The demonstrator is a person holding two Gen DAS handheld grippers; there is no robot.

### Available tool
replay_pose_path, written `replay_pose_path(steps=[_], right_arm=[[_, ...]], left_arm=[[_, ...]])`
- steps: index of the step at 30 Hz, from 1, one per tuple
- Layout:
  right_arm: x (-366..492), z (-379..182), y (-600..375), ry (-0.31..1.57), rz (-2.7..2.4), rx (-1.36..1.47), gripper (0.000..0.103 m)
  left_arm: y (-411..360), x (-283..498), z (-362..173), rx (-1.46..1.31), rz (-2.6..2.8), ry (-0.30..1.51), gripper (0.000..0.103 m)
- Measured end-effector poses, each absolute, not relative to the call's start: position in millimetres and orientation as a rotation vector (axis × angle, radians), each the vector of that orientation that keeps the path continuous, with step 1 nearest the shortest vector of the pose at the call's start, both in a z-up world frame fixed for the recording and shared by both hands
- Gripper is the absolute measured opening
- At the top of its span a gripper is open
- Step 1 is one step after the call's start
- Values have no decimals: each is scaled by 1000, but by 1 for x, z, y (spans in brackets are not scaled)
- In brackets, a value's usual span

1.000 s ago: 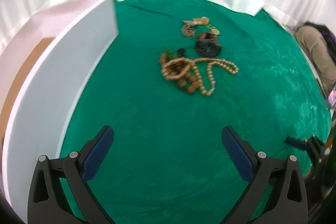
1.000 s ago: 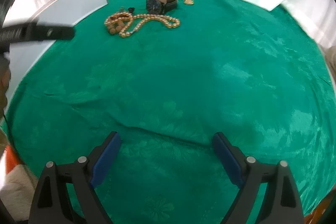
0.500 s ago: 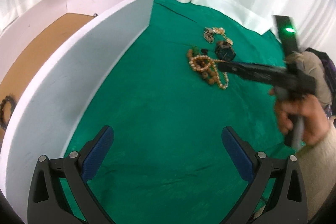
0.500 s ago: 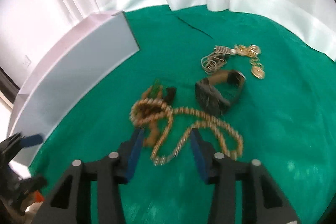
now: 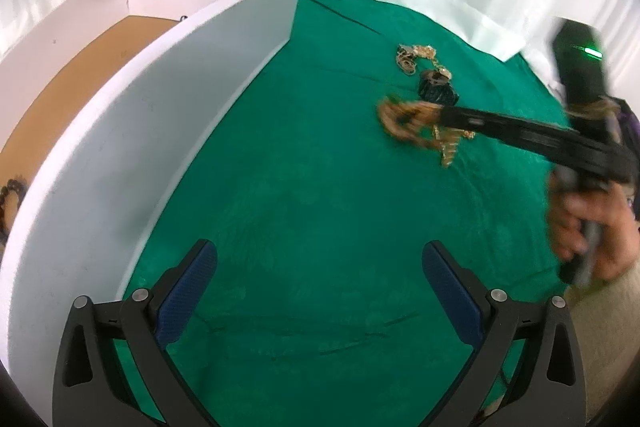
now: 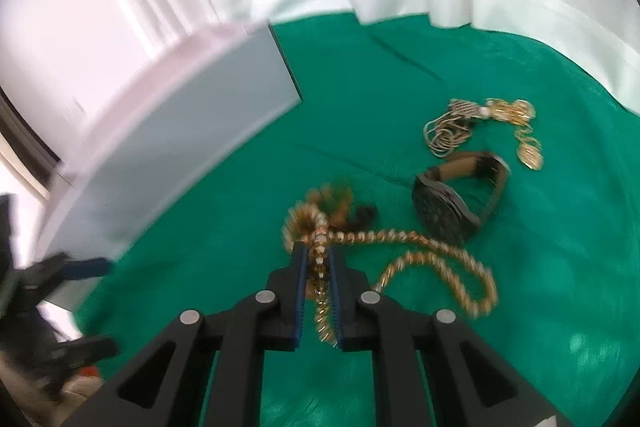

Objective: Organize jewelry
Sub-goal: 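Lower the right tool onto the pearl necklace and close it, then grasp the dark bead necklace with the left tool while the right tool lifts the pearl necklace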

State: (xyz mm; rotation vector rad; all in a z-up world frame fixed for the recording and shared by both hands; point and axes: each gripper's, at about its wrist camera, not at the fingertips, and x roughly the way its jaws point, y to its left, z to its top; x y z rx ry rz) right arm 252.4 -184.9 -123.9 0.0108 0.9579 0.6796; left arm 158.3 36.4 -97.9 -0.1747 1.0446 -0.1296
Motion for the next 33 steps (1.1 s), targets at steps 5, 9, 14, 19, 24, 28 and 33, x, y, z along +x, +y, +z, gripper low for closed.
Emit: replay_pose_path(steps=[5, 9, 14, 19, 24, 28, 33], right_arm=[[213, -94, -227, 908, 697, 122, 11], [197, -100, -252, 965, 687, 167, 11], [176, -128, -290, 1038, 576, 201, 11], [155, -131, -322, 1011, 517, 285, 11], [141, -135, -343, 1009, 420, 285, 14], [132, -140, -352, 1013, 350, 232, 16], [118, -137, -350, 973, 353, 257, 48]], left_arm=[[27, 173, -95, -165, -142, 1052, 102], [13, 179, -90, -150, -166, 1048, 102], [-3, 176, -91, -102, -184, 1054, 102], [-14, 177, -95, -76, -206, 1067, 102], [-19, 178, -94, -57, -223, 1069, 102], [-27, 190, -93, -65, -254, 1067, 102], [-60, 225, -94, -43, -326, 1051, 102]])
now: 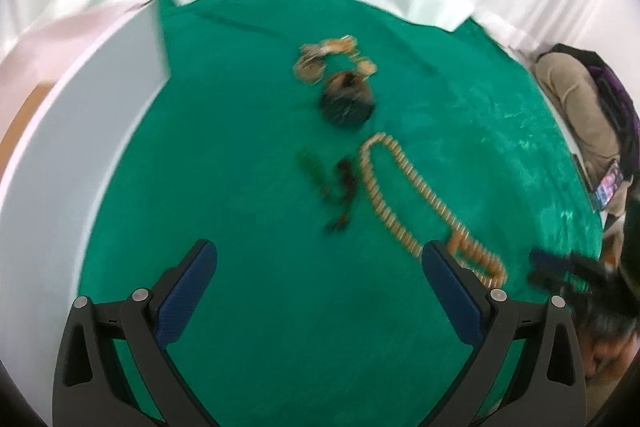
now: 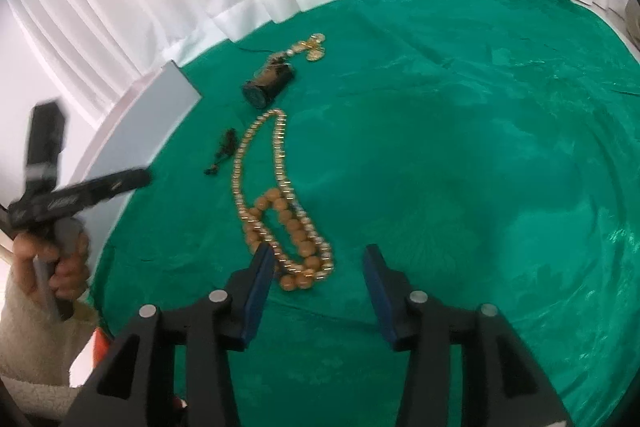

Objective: Organize jewelry
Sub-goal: 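Grasp the dark bead necklace with the left tool while the right tool lifts the pearl necklace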

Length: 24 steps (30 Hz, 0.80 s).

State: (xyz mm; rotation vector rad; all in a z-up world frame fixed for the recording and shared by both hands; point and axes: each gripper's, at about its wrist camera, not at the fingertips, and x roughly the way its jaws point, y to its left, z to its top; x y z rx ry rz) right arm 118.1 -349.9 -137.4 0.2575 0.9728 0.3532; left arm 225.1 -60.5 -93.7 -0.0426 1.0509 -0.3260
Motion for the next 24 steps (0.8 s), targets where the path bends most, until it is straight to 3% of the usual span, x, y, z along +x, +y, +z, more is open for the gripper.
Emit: replay_pose_path(steps=[7, 8, 9, 10, 11, 19, 24], right_arm=[[101, -136, -339, 944, 385, 295, 48], [98, -136, -340, 939, 383, 300, 48], [97, -134, -342, 933, 378, 301, 48], [95, -133, -344, 928, 375, 301, 48], [96, -132, -348, 923, 374, 301, 48], [162, -139, -352, 1032, 427, 389, 48], [171, -128, -274, 975, 568, 28, 48]], left_arm=[[-103, 270, -131, 42, -298, 1095, 77], [-105, 270, -137, 53, -297, 1105, 61], [-106, 268, -139, 63, -298, 1097, 55], [-105, 264, -137, 72, -307, 1068, 21], [-102, 262, -137, 42, -350, 1074, 7], [-49, 230, -102, -128, -373, 1018, 5], [-14, 199, -82, -169, -352, 997, 5]])
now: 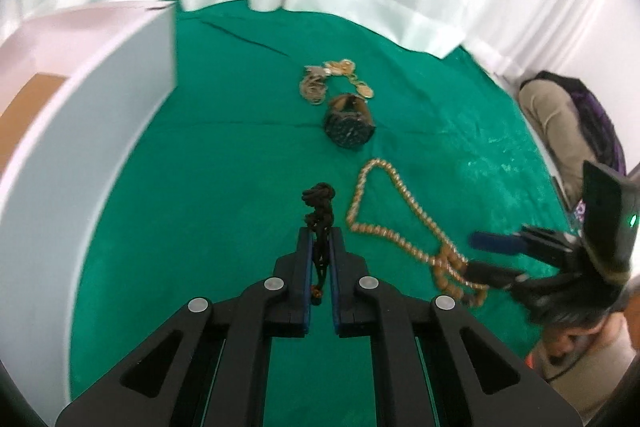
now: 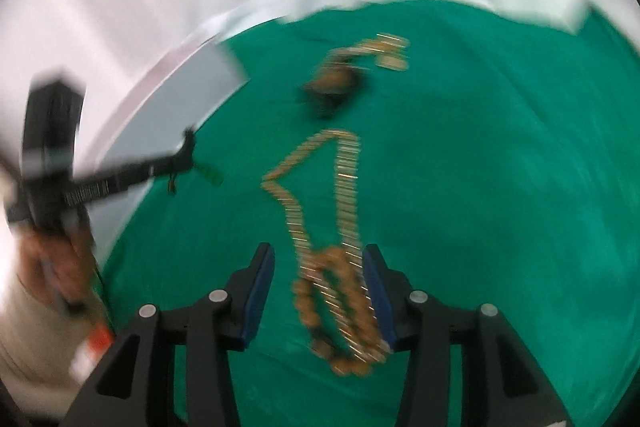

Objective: Organize jewelry
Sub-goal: 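Grasp the dark bead necklace with the left tool while the right tool lifts the pearl necklace, then carry both necklaces into the white box and open both tools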

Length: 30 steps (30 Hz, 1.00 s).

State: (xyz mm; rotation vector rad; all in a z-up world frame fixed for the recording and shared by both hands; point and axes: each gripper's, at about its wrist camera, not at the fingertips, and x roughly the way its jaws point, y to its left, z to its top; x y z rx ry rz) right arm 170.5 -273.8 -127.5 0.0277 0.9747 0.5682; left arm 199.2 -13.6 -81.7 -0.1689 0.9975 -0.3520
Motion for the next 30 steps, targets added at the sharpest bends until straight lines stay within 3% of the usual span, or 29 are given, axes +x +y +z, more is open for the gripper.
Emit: replay_pose_path(steps=[6, 7, 8, 9, 12, 19, 30], right_arm=[[182, -155, -215, 1024, 560, -273, 43], [184, -156, -215, 1032, 551, -278, 35], [186, -156, -214, 1058, 549, -282, 15], [188, -154, -216, 1089, 535, -274, 8], [192, -137, -228, 1094, 524, -183, 8], [190, -27, -269, 898, 568, 103, 8], [184, 104, -210, 701, 730, 132, 8]], left_arm=[[10, 171, -80, -205, -333, 1002, 5], [11, 168, -81, -208, -329, 1004, 5], [14, 164, -82, -212, -324, 1010, 5], [15, 162, -82, -215, -322, 1015, 5], [22, 156, -77, -234, -320, 1019, 5], [47, 129, -25, -288, -332, 947, 5], [138, 85, 53, -339, -231, 839, 5]])
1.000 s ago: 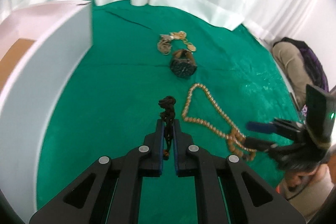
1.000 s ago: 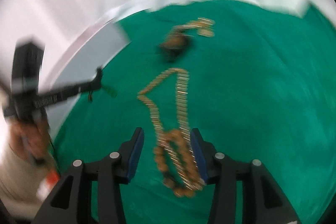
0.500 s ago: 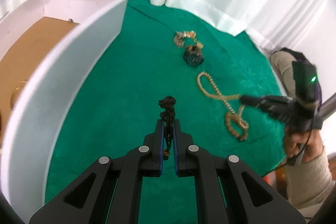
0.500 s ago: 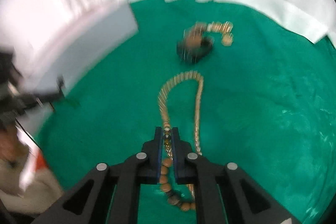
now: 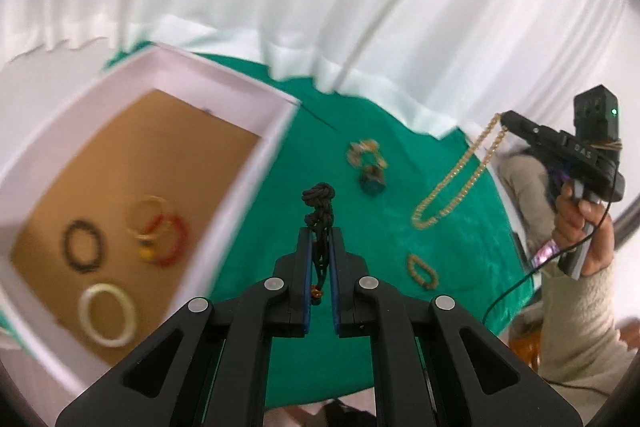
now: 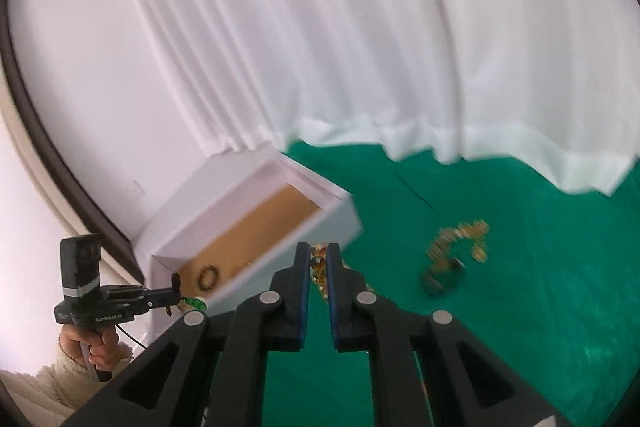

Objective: Organize jewelry
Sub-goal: 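Carry both necklaces into the white box and open both tools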

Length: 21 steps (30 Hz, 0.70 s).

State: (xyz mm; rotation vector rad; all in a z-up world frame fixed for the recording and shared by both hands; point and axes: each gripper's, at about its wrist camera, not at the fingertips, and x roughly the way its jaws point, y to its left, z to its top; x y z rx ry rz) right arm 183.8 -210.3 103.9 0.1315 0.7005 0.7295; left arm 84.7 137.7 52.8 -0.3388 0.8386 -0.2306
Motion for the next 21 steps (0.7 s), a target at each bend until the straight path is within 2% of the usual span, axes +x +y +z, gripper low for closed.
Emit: replay_pose_path(steps=[6, 13, 16, 21], right_arm=[[186, 133, -135, 637, 847, 120, 8], [207, 151, -39, 610, 954, 148, 8], [218, 144, -7, 624, 960, 141, 8], [243, 98, 45, 684, 933, 64, 8]], left_arm=[[205, 78, 59, -355, -51, 811, 5], [256, 106, 22, -390, 59, 882, 5], [267, 119, 1, -414, 73, 920, 5], [277, 135, -34, -457, 93, 984, 5]])
